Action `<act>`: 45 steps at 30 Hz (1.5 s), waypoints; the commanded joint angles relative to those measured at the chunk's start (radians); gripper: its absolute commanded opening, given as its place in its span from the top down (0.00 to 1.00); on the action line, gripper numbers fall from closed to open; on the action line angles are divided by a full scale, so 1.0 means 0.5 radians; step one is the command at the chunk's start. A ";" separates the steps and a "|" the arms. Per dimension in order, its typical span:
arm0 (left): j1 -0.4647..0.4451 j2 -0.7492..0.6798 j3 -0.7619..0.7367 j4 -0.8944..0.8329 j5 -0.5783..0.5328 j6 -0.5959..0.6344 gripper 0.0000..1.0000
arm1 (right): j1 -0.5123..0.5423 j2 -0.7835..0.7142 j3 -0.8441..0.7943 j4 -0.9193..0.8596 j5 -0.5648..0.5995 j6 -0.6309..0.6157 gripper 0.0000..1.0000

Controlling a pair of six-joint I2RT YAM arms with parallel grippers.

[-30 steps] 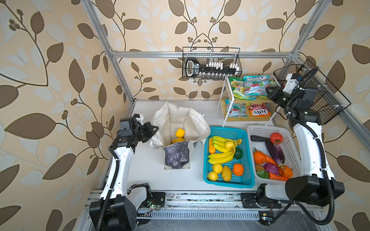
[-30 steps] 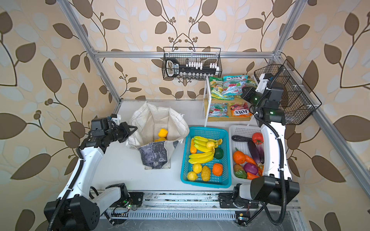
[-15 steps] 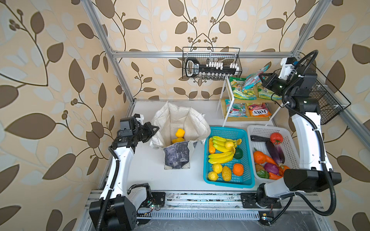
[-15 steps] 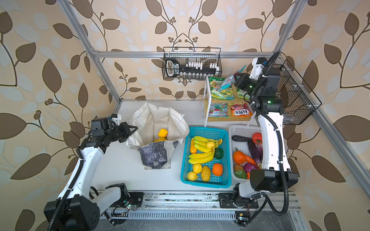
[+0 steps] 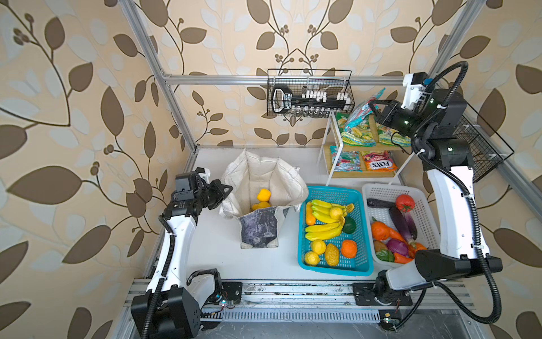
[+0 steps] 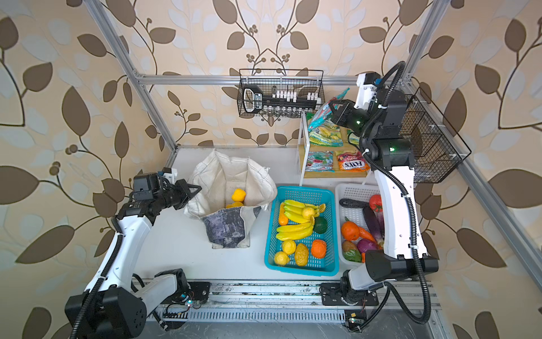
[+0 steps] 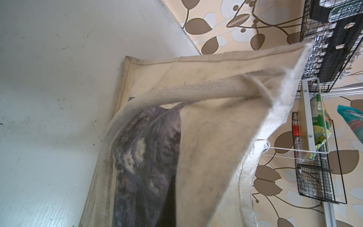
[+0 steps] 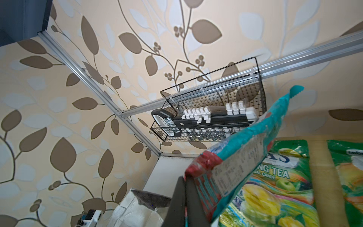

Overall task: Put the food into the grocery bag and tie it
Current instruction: 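Lift the candy bag off the shelf with the right gripper toward the tote, then lower the candy bag into the tote bag with the right gripper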

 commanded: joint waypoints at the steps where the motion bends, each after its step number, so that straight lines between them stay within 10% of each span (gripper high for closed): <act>1: 0.016 -0.032 -0.025 0.048 0.078 0.000 1.00 | 0.147 -0.146 0.149 -0.024 0.134 -0.098 1.00; 25: 0.013 0.005 -0.040 0.083 0.136 -0.027 1.00 | 1.437 0.058 -0.574 0.265 0.550 -0.150 1.00; 45: 0.014 0.014 -0.035 0.098 0.188 -0.026 1.00 | 1.648 0.725 -0.508 0.505 0.613 -0.123 1.00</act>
